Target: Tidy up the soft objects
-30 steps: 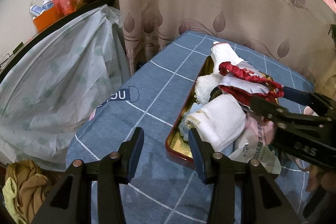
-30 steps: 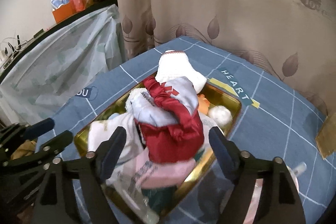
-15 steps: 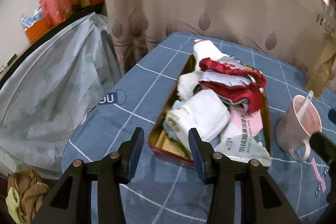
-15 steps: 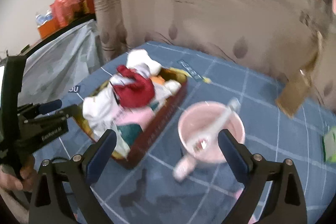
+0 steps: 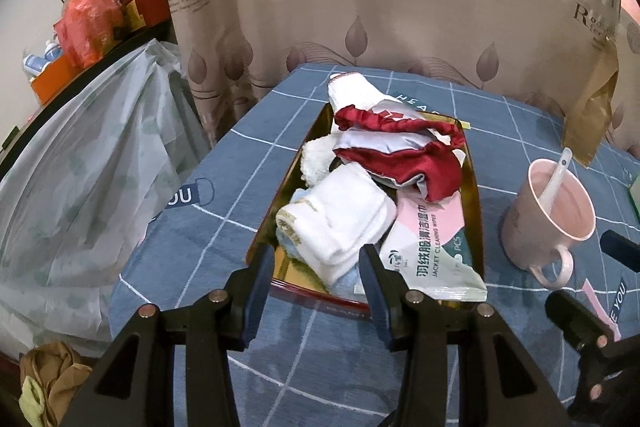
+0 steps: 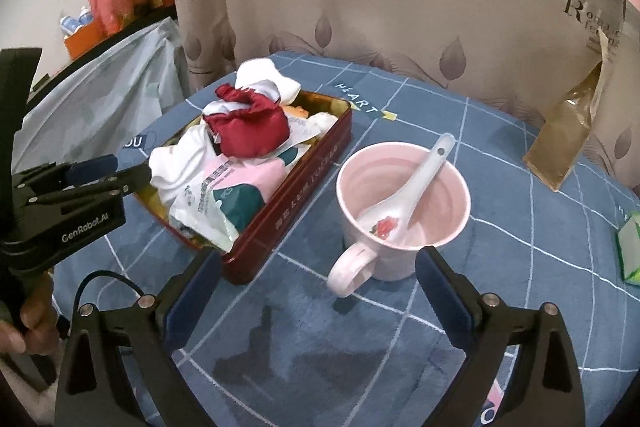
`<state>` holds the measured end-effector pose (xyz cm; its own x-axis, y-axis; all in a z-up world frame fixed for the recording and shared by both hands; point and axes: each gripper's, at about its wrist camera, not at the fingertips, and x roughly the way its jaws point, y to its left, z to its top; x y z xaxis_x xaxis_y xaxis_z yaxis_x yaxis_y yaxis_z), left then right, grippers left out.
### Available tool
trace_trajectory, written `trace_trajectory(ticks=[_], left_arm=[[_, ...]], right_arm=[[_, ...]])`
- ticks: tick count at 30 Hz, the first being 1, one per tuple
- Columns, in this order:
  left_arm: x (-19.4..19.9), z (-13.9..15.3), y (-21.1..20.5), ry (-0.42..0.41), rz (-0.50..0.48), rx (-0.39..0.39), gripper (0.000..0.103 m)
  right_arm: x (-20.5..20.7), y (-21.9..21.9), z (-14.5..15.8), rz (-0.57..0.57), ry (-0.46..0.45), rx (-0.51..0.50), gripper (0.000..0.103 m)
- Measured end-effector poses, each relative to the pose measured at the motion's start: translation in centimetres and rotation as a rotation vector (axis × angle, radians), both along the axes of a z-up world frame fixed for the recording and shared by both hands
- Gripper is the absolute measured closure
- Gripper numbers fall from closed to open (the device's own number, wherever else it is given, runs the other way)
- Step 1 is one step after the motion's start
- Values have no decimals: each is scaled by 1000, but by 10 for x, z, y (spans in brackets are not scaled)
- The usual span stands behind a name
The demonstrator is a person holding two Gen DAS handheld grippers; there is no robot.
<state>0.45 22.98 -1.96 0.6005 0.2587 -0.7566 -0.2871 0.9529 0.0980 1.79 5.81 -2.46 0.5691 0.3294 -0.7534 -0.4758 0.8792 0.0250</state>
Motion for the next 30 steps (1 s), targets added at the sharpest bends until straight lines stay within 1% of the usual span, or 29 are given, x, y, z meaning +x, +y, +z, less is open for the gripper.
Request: trace_trajectory(ticks=[18, 30], left_arm=[[1, -1, -3, 5, -12, -5, 58], [1, -1, -7, 2, -14, -5, 58]], right_arm=[[-1, 8, -7, 26, 23, -38, 7], [-1, 10, -8, 28, 22, -41, 7]])
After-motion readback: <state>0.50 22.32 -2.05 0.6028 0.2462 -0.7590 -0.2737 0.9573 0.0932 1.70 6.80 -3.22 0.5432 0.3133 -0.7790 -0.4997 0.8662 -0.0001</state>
